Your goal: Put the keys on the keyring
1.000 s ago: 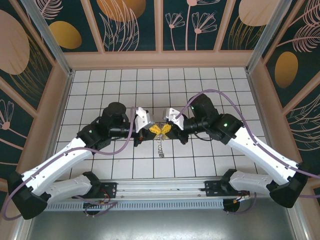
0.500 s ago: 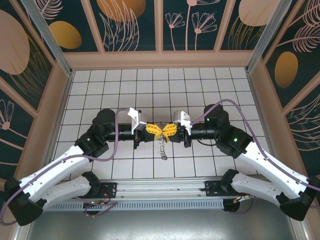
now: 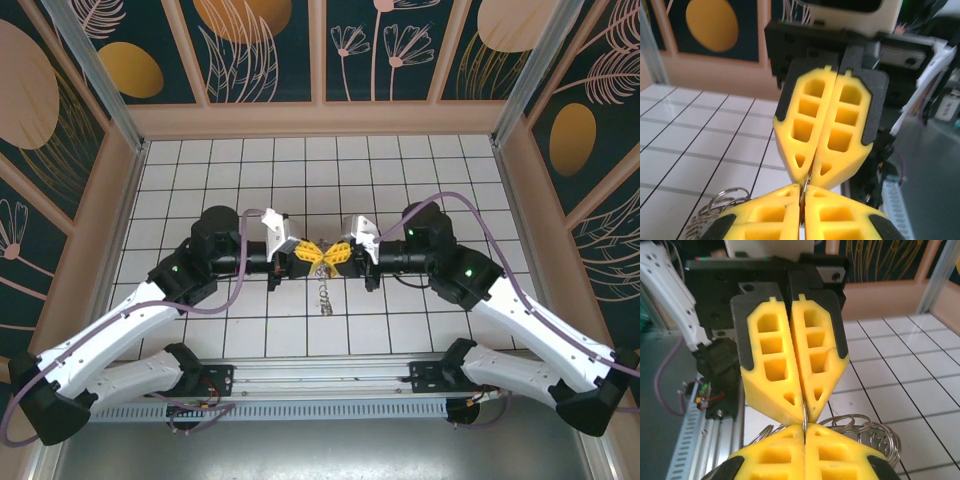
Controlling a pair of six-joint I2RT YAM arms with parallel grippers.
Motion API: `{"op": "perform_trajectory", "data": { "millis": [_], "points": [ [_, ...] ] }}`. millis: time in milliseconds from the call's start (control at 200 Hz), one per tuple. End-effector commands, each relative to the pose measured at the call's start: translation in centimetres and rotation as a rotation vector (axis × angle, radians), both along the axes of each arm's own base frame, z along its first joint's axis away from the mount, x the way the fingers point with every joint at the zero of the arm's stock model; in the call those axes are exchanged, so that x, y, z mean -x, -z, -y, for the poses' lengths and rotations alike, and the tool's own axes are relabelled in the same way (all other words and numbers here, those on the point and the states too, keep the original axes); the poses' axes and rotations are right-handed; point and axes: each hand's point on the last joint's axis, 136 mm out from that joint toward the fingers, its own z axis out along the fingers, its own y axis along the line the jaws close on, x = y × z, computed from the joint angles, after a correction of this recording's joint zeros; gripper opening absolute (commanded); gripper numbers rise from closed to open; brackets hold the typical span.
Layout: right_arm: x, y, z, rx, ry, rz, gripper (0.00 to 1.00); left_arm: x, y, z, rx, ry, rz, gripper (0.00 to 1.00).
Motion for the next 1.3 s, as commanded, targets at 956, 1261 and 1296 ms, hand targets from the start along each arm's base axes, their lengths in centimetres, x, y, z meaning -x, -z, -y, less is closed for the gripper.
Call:
{"op": "perform_trajectory", "data": {
  "millis": [956,1261,1296],
  "points": [
    [1.0,-2.3,1.0,-0.160,-0.036,0.075,0.12,3.8,-6.2,0.4,0.266,0.202,0.029,0.00],
    [0.5,-3.0,1.3,-0.208,-0.026,0.069,0.00,3.9,-6.3,0.5,0.291,0.221,0.032,0.00],
    [0.4,-2.9,1.4,-0.206,-0.020,0.069,0.00,3.8,-6.2,0.5,0.287,0.220,0.031,0.00]
  ]
}}
